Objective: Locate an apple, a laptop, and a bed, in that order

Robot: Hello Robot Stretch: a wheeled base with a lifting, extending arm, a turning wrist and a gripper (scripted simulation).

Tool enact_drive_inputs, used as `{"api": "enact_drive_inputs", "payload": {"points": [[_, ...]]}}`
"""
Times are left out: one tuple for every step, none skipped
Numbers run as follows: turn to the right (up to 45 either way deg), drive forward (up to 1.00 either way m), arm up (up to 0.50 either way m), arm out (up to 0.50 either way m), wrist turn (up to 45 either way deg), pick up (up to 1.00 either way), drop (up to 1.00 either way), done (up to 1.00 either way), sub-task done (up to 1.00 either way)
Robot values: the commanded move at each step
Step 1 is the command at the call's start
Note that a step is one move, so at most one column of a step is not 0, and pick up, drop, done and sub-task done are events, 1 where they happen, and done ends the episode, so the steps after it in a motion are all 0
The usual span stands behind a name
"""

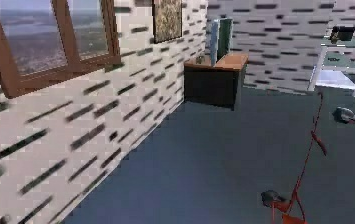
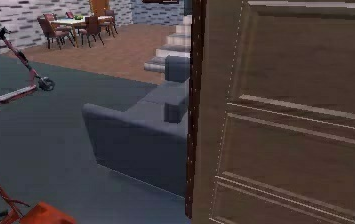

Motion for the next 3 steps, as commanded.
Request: {"api": "enact_drive_inputs", "payload": {"points": [[0.0, 0.7, 0.0, 0.0, 0.0, 0.0, 0.0, 0.0, 0.0], [21.0, 0.0, 0.0, 0.0, 0.0, 0.0, 0.0, 0.0, 0.0], [0.0, 0.95, 0.0, 0.0, 0.0, 0.0, 0.0, 0.0, 0.0]]}}
